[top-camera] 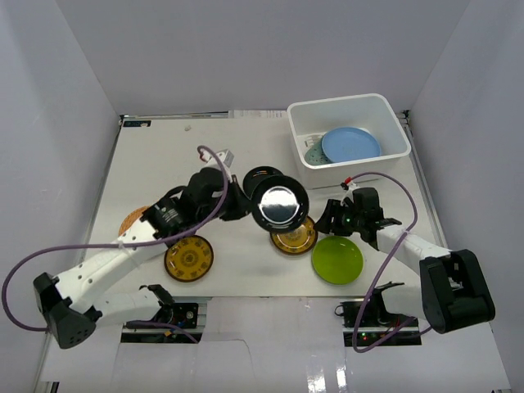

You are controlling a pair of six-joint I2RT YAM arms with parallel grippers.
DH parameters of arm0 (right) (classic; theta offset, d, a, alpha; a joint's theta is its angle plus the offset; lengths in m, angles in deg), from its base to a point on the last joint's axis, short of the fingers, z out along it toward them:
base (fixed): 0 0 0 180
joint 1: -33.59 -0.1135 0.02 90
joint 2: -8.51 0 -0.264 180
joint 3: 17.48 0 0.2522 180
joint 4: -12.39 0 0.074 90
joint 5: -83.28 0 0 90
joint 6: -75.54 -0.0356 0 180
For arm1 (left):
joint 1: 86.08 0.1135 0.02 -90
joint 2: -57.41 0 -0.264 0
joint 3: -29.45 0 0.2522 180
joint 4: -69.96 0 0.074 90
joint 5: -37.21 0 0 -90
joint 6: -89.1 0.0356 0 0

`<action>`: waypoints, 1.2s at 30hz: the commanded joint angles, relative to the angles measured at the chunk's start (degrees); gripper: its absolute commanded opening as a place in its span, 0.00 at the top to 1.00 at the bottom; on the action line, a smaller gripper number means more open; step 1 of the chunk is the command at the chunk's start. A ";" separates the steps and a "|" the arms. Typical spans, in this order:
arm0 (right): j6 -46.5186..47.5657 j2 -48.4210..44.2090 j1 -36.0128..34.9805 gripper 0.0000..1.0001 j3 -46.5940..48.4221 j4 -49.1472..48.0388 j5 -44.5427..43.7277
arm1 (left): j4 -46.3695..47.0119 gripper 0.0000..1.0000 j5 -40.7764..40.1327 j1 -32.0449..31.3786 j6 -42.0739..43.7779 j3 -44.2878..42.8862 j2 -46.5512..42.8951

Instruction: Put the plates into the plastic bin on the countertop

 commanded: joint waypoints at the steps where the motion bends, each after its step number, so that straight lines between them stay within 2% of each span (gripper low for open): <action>1: 1.65 1.33 -0.73 0.44 1.65 -3.42 2.21 | 6.52 1.00 -0.53 2.21 5.28 -10.62 7.80; 3: 1.30 2.29 -1.35 0.45 1.30 -4.83 2.13 | 10.30 1.00 -0.35 3.71 6.61 -15.75 15.09; 5: 1.29 3.43 -1.70 0.46 1.38 -5.79 2.21 | 11.62 1.00 1.04 5.54 7.40 -24.97 23.58; 7: 1.03 4.31 -2.05 0.49 1.29 -6.68 1.86 | 12.24 1.00 2.19 6.34 7.76 -31.47 29.59; 8: 0.86 5.27 -2.14 0.50 1.29 -7.03 2.12 | 12.24 1.00 2.02 6.78 8.02 -38.03 32.58; 10: 0.33 6.16 -2.49 0.52 1.21 -8.61 2.65 | 11.72 1.00 3.07 7.75 7.93 -45.09 41.63; 11: -0.37 6.68 -2.58 0.56 0.77 -10.18 2.48 | 11.02 1.00 2.73 8.10 7.76 -52.44 47.84; 13: -1.07 7.13 -2.84 0.62 0.50 -11.33 2.56 | 8.92 1.00 2.72 8.37 7.41 -59.77 53.85; 14: -1.34 7.65 -2.84 0.65 0.50 -11.77 2.74 | 7.94 1.00 2.81 8.72 7.23 -66.94 56.92; 15: -1.78 7.74 -2.93 0.75 0.50 -12.30 2.74 | 7.24 1.00 2.72 8.81 6.62 -70.14 62.52; 17: -2.74 6.70 -3.02 0.84 0.07 -13.35 2.13 | 6.70 1.00 4.38 9.68 5.39 -76.47 67.04; 18: -3.88 5.82 -3.02 0.86 -1.07 -14.92 2.04 | 6.79 1.00 5.00 9.95 3.47 -77.81 70.54; 23: -5.47 -0.33 -3.20 0.92 -2.83 -15.56 2.30 | 13.28 1.00 8.87 10.74 0.73 -79.05 75.67; 29: -3.98 -11.40 -3.28 0.92 -2.40 -8.71 0.55 | 17.95 1.00 13.53 10.74 0.02 -79.67 79.80; 30: -3.72 -12.72 -3.28 0.92 -1.88 -7.57 0.37 | 18.56 0.94 14.40 10.74 -0.06 -79.41 79.89; 32: -2.58 -16.59 -3.28 0.92 0.49 -3.45 -1.21 | 19.88 0.73 14.94 10.74 -0.24 -78.53 79.72; 33: -2.14 -17.56 -3.28 0.92 1.46 -2.03 -1.91 | 20.15 0.53 15.03 10.74 -0.15 -78.44 79.37; 35: -0.65 -19.85 -3.28 0.92 4.97 1.65 -4.11 | 21.29 0.33 15.03 10.83 0.37 -78.09 78.40; 36: -0.20 -20.37 -3.28 0.92 6.29 3.76 -4.98 | 21.81 0.18 15.03 10.92 0.55 -78.09 77.18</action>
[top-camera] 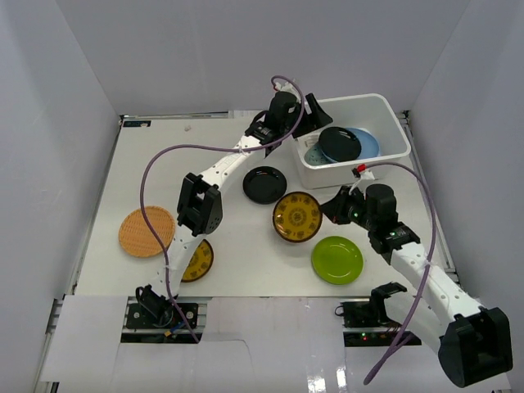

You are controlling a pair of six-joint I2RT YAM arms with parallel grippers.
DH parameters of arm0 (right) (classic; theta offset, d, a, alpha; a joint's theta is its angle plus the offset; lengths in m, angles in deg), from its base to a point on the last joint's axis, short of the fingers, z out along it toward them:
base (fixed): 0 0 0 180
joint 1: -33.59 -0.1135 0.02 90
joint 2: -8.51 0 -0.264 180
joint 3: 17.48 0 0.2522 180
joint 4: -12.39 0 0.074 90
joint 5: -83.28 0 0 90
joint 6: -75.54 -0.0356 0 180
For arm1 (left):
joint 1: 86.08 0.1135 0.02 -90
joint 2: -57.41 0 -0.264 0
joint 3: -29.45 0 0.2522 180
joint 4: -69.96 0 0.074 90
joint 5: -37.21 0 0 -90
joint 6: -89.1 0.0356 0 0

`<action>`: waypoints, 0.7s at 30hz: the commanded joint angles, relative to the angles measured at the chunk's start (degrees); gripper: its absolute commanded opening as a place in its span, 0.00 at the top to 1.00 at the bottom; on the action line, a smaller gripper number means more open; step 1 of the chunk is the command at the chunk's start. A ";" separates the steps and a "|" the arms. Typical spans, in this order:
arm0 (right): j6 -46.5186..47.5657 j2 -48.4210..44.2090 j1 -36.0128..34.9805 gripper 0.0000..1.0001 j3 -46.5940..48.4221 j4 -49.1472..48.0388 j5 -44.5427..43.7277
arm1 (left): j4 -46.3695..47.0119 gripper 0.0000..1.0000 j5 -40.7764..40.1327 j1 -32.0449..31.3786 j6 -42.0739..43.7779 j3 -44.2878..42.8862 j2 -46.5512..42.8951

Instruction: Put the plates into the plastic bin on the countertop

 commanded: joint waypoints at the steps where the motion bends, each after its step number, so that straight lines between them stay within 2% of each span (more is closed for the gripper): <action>1: 3.12 -2.94 -0.01 0.92 8.35 6.85 -4.70 | 3.24 0.13 2.17 0.58 0.51 -0.71 -5.71; 3: 3.56 -3.38 0.00 0.92 10.56 8.26 -6.90 | 4.73 0.02 3.23 1.11 0.86 -0.80 -7.72; 7: 4.36 -2.24 0.35 0.92 15.57 9.60 -10.86 | 4.39 0.02 4.29 3.30 3.66 1.38 -15.54; 10: 4.44 0.56 1.57 0.92 20.49 9.07 -13.67 | 4.56 0.02 0.35 4.44 7.88 13.49 -26.70; 11: 4.45 1.79 2.62 0.92 22.07 9.07 -14.38 | 4.74 0.02 -2.36 4.62 8.67 22.40 -29.77; 13: 4.88 5.66 4.12 0.92 27.34 8.81 -15.17 | 5.27 0.02 -5.71 4.80 10.34 31.85 -38.45; 14: 4.80 7.06 5.78 0.92 28.83 8.37 -15.35 | 5.36 0.03 -9.64 4.89 10.27 41.46 -41.20; 17: 3.66 12.51 10.71 0.92 34.90 7.32 -14.65 | 6.41 0.04 -12.84 5.50 7.81 56.19 -51.23; 18: 2.61 15.14 11.76 0.92 36.57 6.44 -14.65 | 7.72 0.04 -15.89 5.59 7.11 65.29 -53.43; 21: 1.72 20.94 14.84 0.92 39.48 5.47 -14.47 | 8.69 0.05 -19.17 6.82 3.42 78.68 -58.98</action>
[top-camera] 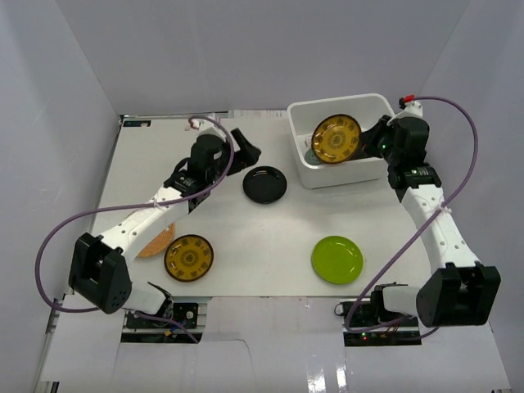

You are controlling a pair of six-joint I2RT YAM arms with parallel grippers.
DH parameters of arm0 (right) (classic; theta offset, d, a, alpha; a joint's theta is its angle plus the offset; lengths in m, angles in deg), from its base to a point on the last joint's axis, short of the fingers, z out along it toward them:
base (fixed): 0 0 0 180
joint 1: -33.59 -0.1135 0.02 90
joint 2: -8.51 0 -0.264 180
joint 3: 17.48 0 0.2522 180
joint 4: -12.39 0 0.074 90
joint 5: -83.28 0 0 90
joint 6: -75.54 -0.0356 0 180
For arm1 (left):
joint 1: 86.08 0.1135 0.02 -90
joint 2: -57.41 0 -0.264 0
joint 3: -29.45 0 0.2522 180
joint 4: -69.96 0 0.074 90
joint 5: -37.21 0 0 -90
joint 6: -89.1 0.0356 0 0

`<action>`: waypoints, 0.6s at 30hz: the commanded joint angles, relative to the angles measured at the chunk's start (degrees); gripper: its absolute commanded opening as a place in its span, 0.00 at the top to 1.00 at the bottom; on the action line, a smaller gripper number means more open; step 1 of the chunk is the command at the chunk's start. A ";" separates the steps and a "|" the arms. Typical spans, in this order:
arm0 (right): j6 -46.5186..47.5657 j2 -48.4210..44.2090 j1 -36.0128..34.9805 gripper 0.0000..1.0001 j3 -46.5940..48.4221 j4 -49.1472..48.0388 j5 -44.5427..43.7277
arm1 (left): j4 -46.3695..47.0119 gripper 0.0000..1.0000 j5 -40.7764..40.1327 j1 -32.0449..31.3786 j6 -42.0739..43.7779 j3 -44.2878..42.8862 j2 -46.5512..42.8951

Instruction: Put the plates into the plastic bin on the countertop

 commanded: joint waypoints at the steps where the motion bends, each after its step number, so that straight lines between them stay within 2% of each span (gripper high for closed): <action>1: -1.95 5.22 3.17 0.92 4.01 -4.58 -0.97 | -1.27 0.05 -5.93 1.40 -4.04 13.20 -0.43; 4: -2.92 11.20 4.76 0.92 5.76 -5.21 -1.76 | -1.00 0.05 -3.38 2.81 -4.93 15.68 1.93; 9: -2.39 19.64 5.21 0.92 9.02 -4.33 -1.85 | -1.62 0.07 -1.54 3.16 -3.70 11.91 11.68; 12: -1.87 21.05 5.29 0.68 9.81 -3.37 -3.67 | -0.31 0.09 0.04 3.69 -3.44 9.71 16.33; 13: -1.69 20.88 5.29 0.47 9.81 -3.10 -3.95 | 0.39 0.10 1.61 3.78 -3.44 9.62 17.31; 15: -1.08 19.48 5.29 0.30 9.11 -3.01 -4.39 | 2.15 0.12 2.85 4.30 -3.96 9.27 20.12; 16: -0.73 18.95 5.29 0.18 9.11 -2.75 -4.48 | 2.51 0.14 3.21 4.39 -4.22 9.09 20.92; 18: -0.29 16.49 5.20 0.15 9.20 -1.79 -3.78 | 4.17 0.17 4.52 5.00 -5.01 9.00 22.50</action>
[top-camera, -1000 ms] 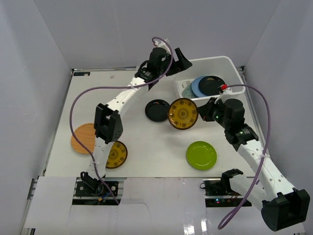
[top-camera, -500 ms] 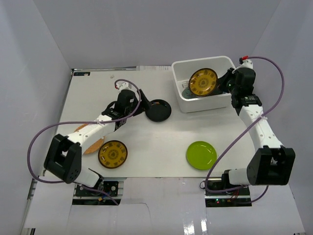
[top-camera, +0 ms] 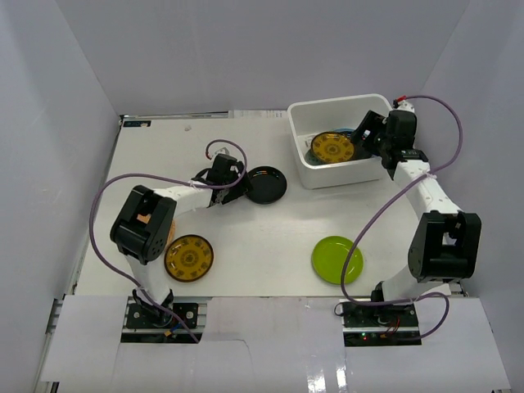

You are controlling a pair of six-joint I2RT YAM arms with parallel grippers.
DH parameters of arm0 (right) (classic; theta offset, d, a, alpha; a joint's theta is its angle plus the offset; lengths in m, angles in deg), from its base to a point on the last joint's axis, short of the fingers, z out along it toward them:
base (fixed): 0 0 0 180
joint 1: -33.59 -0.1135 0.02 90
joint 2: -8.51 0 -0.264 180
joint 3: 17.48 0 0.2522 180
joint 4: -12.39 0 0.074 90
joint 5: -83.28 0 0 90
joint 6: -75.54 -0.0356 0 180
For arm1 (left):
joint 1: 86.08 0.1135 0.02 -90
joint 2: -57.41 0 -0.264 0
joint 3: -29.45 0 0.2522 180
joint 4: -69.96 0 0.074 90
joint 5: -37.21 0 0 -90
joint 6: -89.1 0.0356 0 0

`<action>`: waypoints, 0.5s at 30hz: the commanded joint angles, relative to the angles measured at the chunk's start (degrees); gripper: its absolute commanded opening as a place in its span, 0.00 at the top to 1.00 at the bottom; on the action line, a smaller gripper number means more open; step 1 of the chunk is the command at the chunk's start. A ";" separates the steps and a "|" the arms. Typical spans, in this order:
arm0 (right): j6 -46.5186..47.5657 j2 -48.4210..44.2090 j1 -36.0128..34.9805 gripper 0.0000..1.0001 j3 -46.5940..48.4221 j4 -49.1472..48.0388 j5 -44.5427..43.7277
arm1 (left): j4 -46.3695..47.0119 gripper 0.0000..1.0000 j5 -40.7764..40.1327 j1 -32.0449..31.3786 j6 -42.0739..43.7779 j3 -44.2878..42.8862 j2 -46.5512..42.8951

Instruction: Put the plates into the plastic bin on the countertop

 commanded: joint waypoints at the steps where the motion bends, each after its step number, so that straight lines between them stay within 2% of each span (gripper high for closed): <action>1: 1.14 -5.15 0.05 0.14 1.81 0.97 -0.41 | 3.48 0.19 3.17 1.20 -1.45 -1.29 2.92; 4: -0.09 -11.29 -0.04 0.17 -2.66 0.28 4.41 | 5.59 0.34 3.97 1.64 -2.51 -1.91 5.73; 5: -0.62 -15.31 -0.04 0.18 -4.68 -0.16 7.03 | 6.20 0.47 3.97 1.73 -2.86 -2.17 6.44; 8: -1.93 -23.92 -1.27 0.23 -15.56 -1.57 10.74 | 6.65 0.75 3.97 1.91 -3.57 -2.26 7.24; 9: -2.37 -25.97 -1.79 0.25 -18.55 -1.66 12.58 | 6.82 0.96 3.97 1.91 -3.65 -1.74 6.89; 10: -3.34 -29.73 -3.02 0.27 -25.37 -2.71 15.21 | 6.91 1.00 3.88 1.91 -3.74 -1.30 5.58; 13: -3.43 -33.62 -6.88 0.30 -36.03 -0.88 17.43 | 7.00 1.00 2.92 2.00 -3.31 1.16 1.54; 15: -3.35 -37.75 -9.26 0.32 -39.75 2.37 17.87 | 7.44 1.00 2.30 2.00 -2.69 2.92 -4.60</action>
